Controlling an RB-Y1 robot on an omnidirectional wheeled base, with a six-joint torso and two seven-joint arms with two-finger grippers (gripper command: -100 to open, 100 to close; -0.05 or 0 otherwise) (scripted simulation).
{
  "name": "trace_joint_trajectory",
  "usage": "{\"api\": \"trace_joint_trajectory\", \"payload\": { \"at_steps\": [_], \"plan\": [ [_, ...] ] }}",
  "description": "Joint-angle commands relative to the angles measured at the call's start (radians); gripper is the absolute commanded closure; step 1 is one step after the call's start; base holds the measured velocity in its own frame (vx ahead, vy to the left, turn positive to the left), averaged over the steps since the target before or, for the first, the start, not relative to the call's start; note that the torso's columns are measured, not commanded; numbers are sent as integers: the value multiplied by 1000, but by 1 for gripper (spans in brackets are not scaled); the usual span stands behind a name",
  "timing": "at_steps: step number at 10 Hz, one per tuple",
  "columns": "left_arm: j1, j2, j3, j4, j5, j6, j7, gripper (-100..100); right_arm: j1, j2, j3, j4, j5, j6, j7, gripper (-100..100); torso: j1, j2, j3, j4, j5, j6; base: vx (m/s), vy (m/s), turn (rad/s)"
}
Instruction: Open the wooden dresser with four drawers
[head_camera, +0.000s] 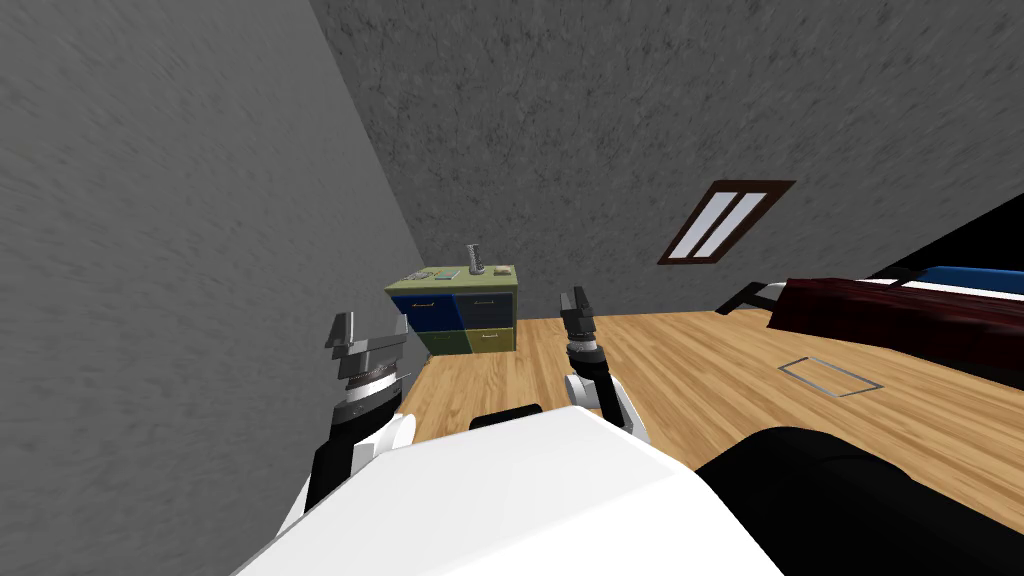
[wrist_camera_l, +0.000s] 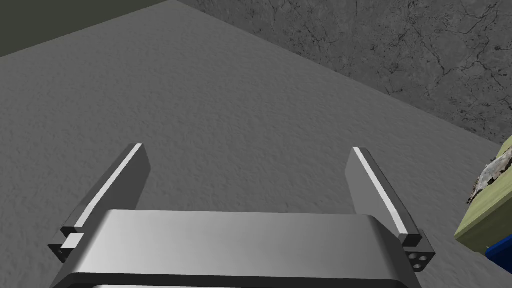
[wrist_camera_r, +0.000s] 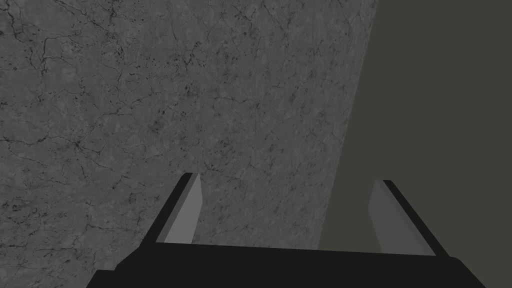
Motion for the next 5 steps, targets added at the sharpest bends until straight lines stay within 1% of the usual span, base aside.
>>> {"api": "trace_joint_trajectory", "payload": {
  "at_steps": [1,5],
  "plan": [
    [0,0,0,0,0,0,0,0,0,0,0,0,0,0,0,0,0,40,-82,41,0,0,0,0,0],
    [0,0,0,0,0,0,0,0,0,0,0,0,0,0,0,0,0,322,-644,322,0,0,0,0,0]
  ]
}}
